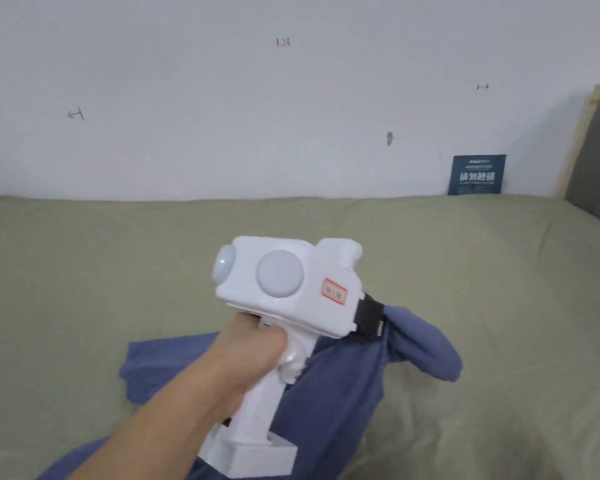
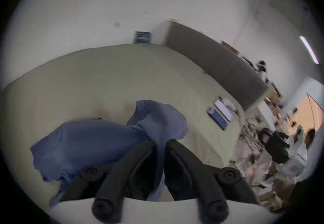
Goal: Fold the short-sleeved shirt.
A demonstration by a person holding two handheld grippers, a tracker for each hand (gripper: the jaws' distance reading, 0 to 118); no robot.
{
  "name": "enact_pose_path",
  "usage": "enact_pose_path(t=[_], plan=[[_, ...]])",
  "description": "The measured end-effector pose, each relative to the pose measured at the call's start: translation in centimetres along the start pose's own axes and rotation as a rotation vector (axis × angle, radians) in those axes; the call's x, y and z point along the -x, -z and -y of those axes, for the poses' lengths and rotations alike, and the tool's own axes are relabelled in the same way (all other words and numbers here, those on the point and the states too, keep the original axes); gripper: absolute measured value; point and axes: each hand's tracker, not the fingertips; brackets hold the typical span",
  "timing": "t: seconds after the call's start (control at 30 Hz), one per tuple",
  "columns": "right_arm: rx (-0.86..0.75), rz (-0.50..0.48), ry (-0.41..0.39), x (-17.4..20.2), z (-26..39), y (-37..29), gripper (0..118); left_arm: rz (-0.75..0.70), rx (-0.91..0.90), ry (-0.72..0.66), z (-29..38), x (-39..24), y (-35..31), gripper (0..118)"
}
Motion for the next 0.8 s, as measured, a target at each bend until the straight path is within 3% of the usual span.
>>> enact_pose_path(t=[0.07,0.2,0.23,0.27,0.3,0.33,0.37,0.47,0.57,0.63,0.67,0.7,0.73,0.8], plan=[[0.005,0.025,0.018,-1.3,0.2,-0.6,0,0.07,0.054,0.046,0.3,-3.2,3.4,7],[0.009,0.067,0.028,-2.8,0.8,-1.6,0,0.085,0.194,0.058,2.6,-6.6,9.2,8],[0.011,0.072,0.032,-3.0,1.0,-1.8,0,0.062,0.195,0.071,3.5,-6.9,10.3,13],[0.014,0.073,0.037,-3.2,1.1,-1.9,0,0.046,0.188,0.076,4.3,-7.0,10.9,30],[0.017,0.074,0.041,-3.3,1.2,-1.9,0,0.044,0.172,0.081,4.9,-6.7,11.3,74],[0.019,0.075,0.043,-3.3,1.2,-1.8,0,0.054,0.144,0.062,5.4,-6.5,11.3,100],[0.02,0.073,0.043,-3.2,1.2,-1.7,0,0.029,0.123,0.009,5.7,-5.9,11.0,109],[0.026,0.057,0.048,-2.7,0.9,-1.0,0,0.015,0.069,-0.127,5.1,-4.0,7.3,108],[0.015,0.03,0.053,-1.9,0.2,-0.1,0,-0.129,-0.104,-0.102,5.3,-2.2,0.6,103],[0.006,0.008,0.065,-1.3,-0.3,0.5,0,-0.287,-0.227,-0.05,6.4,-1.5,-4.2,76],[0.004,-0.003,0.069,-0.9,-0.6,0.8,0,-0.379,-0.289,-0.033,7.4,-1.1,-7.0,51],[0.001,-0.012,0.07,-0.6,-0.9,1.1,0,-0.449,-0.35,-0.023,8.5,-0.7,-9.0,16],[-0.006,-0.022,0.074,-0.2,-1.1,1.4,0,-0.519,-0.394,-0.02,9.9,-0.2,-11.2,6],[-0.013,-0.035,0.07,0.6,-1.5,1.8,0,-0.64,-0.465,-0.046,12.6,0.6,-15.0,5]])
